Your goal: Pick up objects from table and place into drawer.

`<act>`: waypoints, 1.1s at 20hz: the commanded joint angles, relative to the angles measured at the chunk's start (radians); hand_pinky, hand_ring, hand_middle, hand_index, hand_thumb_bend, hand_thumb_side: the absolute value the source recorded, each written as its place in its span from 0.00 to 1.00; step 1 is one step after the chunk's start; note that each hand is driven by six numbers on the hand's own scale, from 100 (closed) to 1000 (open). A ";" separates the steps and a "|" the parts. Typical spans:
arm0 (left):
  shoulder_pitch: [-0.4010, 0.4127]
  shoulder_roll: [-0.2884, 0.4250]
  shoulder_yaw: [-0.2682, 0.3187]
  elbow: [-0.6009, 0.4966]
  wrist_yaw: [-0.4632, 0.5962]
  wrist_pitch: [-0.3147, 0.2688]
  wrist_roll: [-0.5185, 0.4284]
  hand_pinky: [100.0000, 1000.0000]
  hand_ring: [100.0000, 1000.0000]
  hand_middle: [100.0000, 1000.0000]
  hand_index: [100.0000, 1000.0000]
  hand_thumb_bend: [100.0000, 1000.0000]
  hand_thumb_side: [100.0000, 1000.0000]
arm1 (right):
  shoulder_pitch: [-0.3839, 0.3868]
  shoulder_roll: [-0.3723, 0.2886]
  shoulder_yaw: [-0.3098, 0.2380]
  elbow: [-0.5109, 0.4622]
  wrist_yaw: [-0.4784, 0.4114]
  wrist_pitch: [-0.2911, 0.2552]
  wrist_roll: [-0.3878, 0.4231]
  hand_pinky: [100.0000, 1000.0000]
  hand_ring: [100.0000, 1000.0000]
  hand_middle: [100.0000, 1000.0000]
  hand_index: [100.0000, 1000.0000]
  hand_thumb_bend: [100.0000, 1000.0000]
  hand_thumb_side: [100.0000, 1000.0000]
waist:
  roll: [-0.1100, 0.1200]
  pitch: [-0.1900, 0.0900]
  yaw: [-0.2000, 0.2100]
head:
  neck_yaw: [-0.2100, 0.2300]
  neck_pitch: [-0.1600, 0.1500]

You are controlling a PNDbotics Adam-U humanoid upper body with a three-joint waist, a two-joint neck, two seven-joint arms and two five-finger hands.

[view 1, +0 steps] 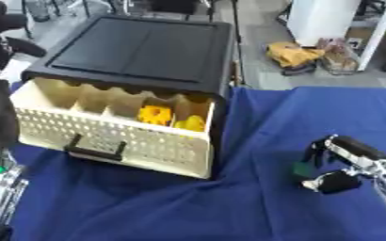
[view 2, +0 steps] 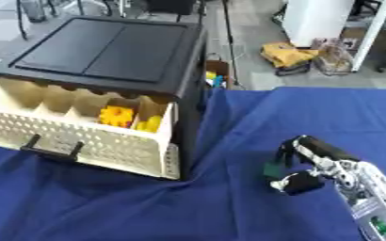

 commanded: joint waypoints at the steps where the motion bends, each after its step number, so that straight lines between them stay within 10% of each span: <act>1: -0.007 0.007 0.000 -0.008 0.002 0.002 -0.001 0.47 0.67 0.65 0.77 0.35 0.94 | -0.011 -0.019 -0.010 0.000 -0.015 0.004 0.001 0.66 0.81 0.41 0.62 0.40 0.20 | 0.002 -0.014 0.002 | -0.001 -0.012; 22: -0.001 0.002 -0.001 -0.008 0.005 0.007 0.001 0.47 0.67 0.64 0.77 0.33 0.95 | -0.011 -0.017 -0.015 0.001 -0.052 0.025 -0.032 0.63 0.78 0.35 0.56 0.28 0.18 | 0.000 -0.014 0.003 | 0.001 -0.017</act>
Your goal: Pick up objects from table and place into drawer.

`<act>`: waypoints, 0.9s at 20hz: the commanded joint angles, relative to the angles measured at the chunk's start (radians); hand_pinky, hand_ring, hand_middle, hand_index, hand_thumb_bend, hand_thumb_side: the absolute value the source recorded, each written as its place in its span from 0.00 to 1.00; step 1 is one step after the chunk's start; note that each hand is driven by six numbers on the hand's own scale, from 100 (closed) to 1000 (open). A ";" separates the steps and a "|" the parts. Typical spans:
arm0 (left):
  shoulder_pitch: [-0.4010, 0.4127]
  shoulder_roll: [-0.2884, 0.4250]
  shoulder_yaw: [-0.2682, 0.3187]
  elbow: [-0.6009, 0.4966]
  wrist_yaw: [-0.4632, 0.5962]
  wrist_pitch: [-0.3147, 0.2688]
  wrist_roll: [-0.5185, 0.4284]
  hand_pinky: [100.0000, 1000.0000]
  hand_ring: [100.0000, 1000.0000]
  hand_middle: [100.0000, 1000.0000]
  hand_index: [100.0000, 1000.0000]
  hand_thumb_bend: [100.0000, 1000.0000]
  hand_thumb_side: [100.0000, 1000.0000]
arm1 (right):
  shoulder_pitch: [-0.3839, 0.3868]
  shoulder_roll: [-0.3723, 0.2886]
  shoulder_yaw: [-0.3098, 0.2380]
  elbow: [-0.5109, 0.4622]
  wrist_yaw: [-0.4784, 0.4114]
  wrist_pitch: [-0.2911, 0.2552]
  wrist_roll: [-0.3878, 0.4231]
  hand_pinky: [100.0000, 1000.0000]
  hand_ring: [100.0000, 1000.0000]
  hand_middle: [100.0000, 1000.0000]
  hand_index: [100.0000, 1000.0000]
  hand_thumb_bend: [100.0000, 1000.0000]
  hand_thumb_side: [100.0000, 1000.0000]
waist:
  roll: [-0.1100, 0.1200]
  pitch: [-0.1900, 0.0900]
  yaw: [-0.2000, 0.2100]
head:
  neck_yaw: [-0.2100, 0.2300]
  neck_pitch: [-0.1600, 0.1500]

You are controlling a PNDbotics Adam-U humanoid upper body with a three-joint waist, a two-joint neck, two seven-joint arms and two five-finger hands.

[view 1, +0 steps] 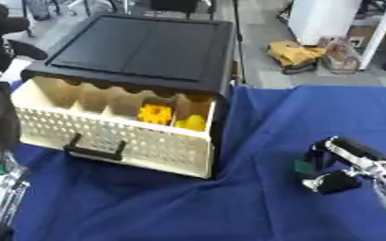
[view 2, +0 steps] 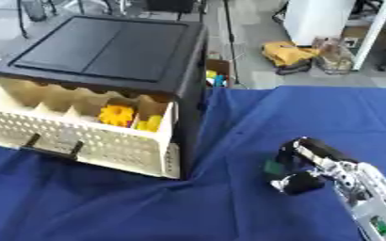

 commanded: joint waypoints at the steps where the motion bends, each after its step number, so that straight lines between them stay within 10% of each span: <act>1: -0.006 0.010 -0.001 -0.010 0.005 0.003 0.001 0.47 0.67 0.64 0.77 0.33 0.95 | -0.013 -0.017 -0.015 -0.011 -0.012 0.004 -0.014 0.63 0.78 0.35 0.55 0.27 0.19 | 0.000 -0.017 0.000 | 0.001 -0.014; 18: -0.009 0.012 0.000 -0.010 0.011 0.005 0.002 0.47 0.67 0.65 0.77 0.34 0.95 | -0.078 -0.010 -0.031 -0.061 0.015 -0.007 -0.089 0.62 0.77 0.33 0.51 0.22 0.28 | -0.009 -0.022 -0.003 | 0.007 -0.017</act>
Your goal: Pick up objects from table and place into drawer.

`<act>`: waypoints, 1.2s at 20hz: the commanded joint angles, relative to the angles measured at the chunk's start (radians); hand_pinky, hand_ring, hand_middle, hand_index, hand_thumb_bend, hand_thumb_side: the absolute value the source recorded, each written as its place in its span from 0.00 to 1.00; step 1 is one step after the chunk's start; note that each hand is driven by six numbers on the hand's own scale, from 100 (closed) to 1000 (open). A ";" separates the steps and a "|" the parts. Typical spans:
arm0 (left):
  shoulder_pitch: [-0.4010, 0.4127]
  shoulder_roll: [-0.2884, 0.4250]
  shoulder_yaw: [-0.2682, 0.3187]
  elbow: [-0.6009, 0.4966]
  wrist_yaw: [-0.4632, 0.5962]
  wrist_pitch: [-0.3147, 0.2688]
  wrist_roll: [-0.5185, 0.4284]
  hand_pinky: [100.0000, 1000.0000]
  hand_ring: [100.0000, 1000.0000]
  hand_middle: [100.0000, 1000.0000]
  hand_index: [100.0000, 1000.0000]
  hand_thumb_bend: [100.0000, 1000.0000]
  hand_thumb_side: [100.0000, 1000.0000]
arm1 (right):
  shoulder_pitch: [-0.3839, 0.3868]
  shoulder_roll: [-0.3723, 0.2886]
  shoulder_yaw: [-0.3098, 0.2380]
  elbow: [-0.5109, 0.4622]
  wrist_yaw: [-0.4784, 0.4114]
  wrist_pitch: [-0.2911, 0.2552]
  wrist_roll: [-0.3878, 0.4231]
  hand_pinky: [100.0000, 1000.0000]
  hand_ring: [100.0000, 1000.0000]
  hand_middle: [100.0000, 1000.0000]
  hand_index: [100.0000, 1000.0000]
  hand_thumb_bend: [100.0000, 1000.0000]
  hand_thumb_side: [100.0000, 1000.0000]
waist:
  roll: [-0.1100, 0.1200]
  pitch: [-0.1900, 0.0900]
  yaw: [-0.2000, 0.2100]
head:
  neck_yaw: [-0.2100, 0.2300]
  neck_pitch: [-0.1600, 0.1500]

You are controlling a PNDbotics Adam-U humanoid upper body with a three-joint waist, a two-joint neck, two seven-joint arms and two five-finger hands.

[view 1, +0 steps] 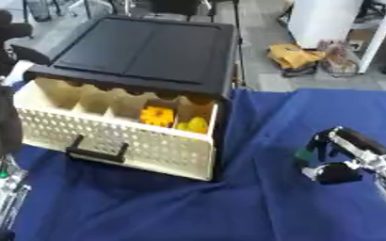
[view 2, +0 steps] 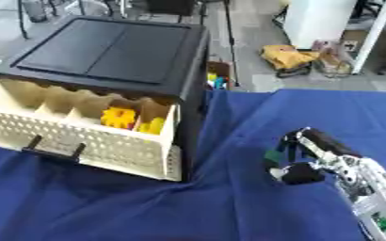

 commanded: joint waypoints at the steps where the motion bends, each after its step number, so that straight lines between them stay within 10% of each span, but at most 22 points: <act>1: -0.011 0.012 0.000 -0.013 0.003 0.003 0.000 0.47 0.67 0.65 0.77 0.34 0.95 | -0.038 -0.012 -0.013 -0.036 0.013 -0.005 -0.021 0.62 0.77 0.33 0.51 0.22 0.29 | -0.001 -0.023 -0.002 | 0.003 -0.012; 24: -0.007 0.015 0.001 -0.013 0.022 0.011 0.000 0.48 0.67 0.65 0.77 0.36 0.94 | -0.370 0.127 0.048 -0.083 -0.006 -0.034 -0.048 0.62 0.76 0.33 0.50 0.14 0.40 | -0.016 -0.055 -0.012 | 0.007 0.000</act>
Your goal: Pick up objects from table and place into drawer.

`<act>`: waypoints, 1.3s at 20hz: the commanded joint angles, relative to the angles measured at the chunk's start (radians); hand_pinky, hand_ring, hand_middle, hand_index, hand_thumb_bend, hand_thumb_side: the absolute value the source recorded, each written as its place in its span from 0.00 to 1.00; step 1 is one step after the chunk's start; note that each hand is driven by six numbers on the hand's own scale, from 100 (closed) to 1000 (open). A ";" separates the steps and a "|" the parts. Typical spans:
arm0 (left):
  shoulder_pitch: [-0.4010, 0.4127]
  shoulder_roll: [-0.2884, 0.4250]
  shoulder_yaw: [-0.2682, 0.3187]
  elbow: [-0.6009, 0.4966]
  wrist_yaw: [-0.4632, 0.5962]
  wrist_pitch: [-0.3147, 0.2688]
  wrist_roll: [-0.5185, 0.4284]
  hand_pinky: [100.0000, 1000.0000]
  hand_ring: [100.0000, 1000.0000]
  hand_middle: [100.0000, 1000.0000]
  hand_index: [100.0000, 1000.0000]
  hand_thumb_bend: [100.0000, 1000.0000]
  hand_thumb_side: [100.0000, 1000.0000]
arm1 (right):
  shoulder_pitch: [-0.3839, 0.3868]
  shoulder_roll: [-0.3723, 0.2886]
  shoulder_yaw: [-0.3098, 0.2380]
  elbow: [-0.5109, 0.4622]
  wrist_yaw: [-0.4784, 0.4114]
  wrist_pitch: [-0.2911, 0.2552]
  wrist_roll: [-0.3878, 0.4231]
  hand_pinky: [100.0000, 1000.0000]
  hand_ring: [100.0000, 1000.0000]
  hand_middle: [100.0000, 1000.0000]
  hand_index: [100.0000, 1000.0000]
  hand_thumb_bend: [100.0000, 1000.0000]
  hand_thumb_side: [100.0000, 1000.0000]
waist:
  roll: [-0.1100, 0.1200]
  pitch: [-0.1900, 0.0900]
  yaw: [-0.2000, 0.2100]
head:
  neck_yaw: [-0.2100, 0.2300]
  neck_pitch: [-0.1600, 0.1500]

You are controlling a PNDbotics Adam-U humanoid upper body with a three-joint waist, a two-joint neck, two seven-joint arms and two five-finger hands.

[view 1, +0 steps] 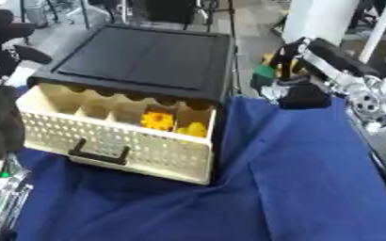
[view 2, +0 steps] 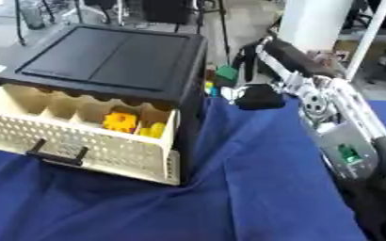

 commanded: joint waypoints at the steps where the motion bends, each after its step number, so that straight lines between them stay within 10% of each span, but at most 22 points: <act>1: -0.009 0.015 0.001 -0.013 0.005 0.005 -0.001 0.48 0.67 0.65 0.77 0.36 0.94 | -0.041 0.019 0.002 -0.030 -0.011 0.000 -0.004 0.62 0.76 0.33 0.50 0.14 0.40 | 0.001 -0.024 0.002 | 0.004 -0.001; 26: -0.014 -0.002 -0.008 -0.013 0.016 0.010 -0.015 0.47 0.67 0.65 0.77 0.36 0.94 | -0.110 0.216 0.040 -0.017 0.039 0.001 -0.005 0.62 0.76 0.33 0.50 0.11 0.40 | -0.010 -0.017 0.039 | 0.009 -0.007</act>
